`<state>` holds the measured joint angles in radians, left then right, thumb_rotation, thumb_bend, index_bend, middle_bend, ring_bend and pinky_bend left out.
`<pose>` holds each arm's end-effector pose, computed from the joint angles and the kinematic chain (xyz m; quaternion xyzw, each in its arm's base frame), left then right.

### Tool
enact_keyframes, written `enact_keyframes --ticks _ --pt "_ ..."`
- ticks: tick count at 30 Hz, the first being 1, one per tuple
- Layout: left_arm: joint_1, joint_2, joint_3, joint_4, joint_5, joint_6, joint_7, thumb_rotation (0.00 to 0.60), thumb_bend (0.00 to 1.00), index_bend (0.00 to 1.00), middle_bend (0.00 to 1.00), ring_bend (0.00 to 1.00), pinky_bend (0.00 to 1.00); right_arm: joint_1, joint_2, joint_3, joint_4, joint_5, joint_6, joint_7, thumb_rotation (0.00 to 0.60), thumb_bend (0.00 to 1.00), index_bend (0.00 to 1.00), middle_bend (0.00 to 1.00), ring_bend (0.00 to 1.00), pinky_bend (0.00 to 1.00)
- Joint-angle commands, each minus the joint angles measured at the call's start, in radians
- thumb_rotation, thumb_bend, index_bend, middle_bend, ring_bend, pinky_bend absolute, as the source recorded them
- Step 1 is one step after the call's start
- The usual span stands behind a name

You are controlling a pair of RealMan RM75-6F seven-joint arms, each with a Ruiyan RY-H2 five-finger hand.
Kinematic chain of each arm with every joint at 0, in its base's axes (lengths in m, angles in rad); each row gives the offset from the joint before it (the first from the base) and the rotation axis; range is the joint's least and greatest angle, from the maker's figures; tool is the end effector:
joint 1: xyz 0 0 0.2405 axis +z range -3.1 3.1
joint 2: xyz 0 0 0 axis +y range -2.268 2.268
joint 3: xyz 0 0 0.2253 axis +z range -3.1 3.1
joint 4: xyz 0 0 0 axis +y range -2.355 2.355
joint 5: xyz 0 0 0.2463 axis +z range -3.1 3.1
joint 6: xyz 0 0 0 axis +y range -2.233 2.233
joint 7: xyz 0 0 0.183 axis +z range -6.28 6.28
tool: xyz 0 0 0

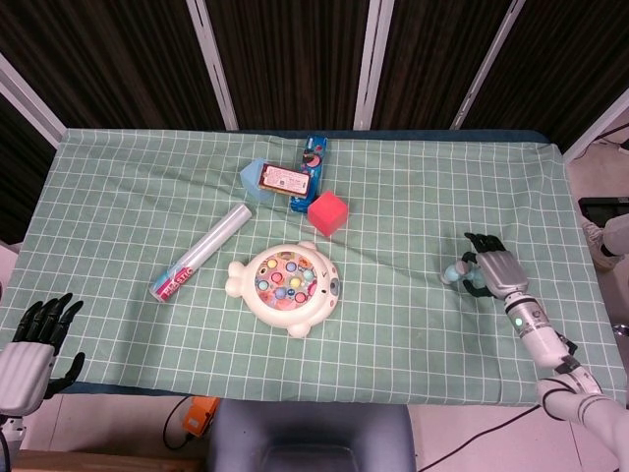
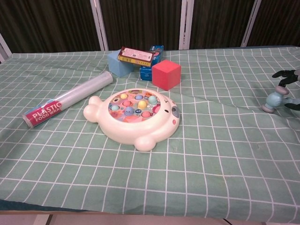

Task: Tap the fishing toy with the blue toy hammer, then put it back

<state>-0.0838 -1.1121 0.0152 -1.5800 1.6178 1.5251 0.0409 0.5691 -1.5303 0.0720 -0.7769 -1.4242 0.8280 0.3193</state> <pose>-0.2901 0.2037 0.1047 -0.6468 -0.3453 -0.3783 0.5651 -0.3502 -0.4029 0.0259 0.6921 -0.4261 0.2657 0.5185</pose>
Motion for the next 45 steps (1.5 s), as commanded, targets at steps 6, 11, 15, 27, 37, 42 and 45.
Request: enact_keyframes --ticks 6,11,15,27,37,42,45 --pt "0.000 0.001 0.000 -0.001 0.000 -0.001 -0.001 0.600 0.41 0.00 0.00 0.00 0.07 0.001 -0.004 0.002 0.008 0.006 0.001 -0.002 0.600 0.53 0.58 0.16 0.04 0.05" --pt "0.001 0.001 0.001 -0.002 0.000 0.000 0.000 0.600 0.41 0.00 0.00 0.00 0.07 0.002 -0.008 0.003 0.008 0.012 -0.003 -0.007 0.600 0.53 0.59 0.16 0.04 0.05" --pt "0.001 0.001 0.001 -0.002 -0.001 -0.001 0.001 0.600 0.41 0.00 0.00 0.00 0.07 0.004 -0.011 0.003 0.011 0.013 -0.004 -0.008 0.600 0.53 0.60 0.16 0.04 0.05" --pt "0.003 0.002 0.001 -0.002 0.000 0.001 0.000 0.600 0.41 0.00 0.00 0.00 0.07 0.006 -0.019 0.003 0.017 0.018 -0.006 -0.010 0.600 0.53 0.61 0.17 0.05 0.07" --pt "0.004 0.003 0.003 -0.002 0.003 0.002 -0.002 0.600 0.41 0.00 0.00 0.00 0.07 0.008 -0.018 0.005 0.017 0.023 -0.011 -0.019 0.600 0.53 0.62 0.18 0.05 0.09" --pt "0.004 0.003 0.003 -0.002 0.003 0.002 -0.002 0.600 0.41 0.00 0.00 0.00 0.07 0.007 -0.017 0.005 0.016 0.027 -0.015 -0.022 0.600 0.53 0.63 0.18 0.05 0.11" --pt "0.004 0.004 0.003 -0.003 0.002 0.001 -0.003 0.600 0.41 0.00 0.00 0.00 0.07 0.007 -0.020 0.005 0.018 0.030 -0.019 -0.025 0.600 0.53 0.64 0.19 0.07 0.13"
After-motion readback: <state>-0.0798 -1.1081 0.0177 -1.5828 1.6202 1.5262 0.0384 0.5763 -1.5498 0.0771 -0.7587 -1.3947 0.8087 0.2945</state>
